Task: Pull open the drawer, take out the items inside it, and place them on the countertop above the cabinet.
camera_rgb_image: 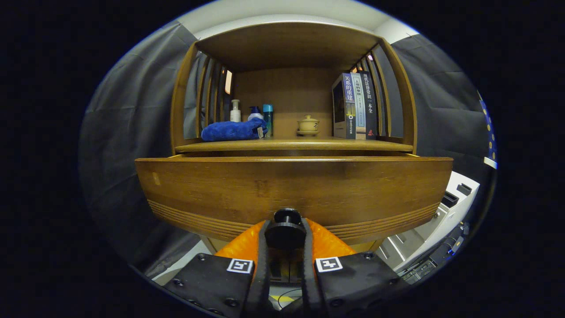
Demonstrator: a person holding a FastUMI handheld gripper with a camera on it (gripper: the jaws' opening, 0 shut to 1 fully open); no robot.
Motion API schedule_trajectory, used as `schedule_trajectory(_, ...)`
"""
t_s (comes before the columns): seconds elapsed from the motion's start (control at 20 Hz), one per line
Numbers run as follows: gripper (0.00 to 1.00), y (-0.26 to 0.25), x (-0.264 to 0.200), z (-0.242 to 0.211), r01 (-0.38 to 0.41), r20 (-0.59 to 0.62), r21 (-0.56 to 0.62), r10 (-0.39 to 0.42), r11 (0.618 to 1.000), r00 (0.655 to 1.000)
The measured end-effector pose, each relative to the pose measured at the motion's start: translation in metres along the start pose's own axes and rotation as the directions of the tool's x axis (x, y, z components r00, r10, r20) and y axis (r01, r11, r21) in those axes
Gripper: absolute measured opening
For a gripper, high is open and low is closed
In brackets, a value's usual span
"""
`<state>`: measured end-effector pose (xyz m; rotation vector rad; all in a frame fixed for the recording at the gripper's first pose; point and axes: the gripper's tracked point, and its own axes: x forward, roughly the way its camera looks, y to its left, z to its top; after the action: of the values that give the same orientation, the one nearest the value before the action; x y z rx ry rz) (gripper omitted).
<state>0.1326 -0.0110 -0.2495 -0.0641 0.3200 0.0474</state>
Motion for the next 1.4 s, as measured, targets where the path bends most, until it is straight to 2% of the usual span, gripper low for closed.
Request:
schedule_trajectory(0.15, 0.38, 0.002, -0.028, -0.006, -0.014, -0.002, -0.01, 0.014, 1.0, 1.0)
schedule_trajectory(0.3, 0.38, 0.005, -0.051, -0.022, -0.022, -0.061, -0.029, 0.02, 0.999, 0.998)
schedule_trajectory(0.5, 0.38, 0.009, -0.076, -0.028, -0.022, -0.109, 0.023, 0.024, 1.0, 0.994)
schedule_trajectory(0.85, 0.4, 0.012, -0.086, -0.033, -0.018, -0.115, 0.001, 0.018, 1.0, 0.993)
schedule_trajectory(1.0, 0.52, 0.018, -0.087, -0.031, -0.034, -0.111, 0.025, 0.036, 0.999, 0.993)
schedule_trajectory(1.2, 0.97, 0.023, -0.094, -0.023, -0.056, -0.065, 0.012, 0.057, 0.998, 0.996)
schedule_trajectory(1.3, 0.97, 0.022, -0.102, 0.002, -0.056, 0.025, 0.0, 0.056, 0.998, 0.998)
schedule_trajectory(1.4, 0.97, 0.013, -0.116, 0.048, -0.034, 0.127, -0.02, 0.036, 0.999, 0.991)
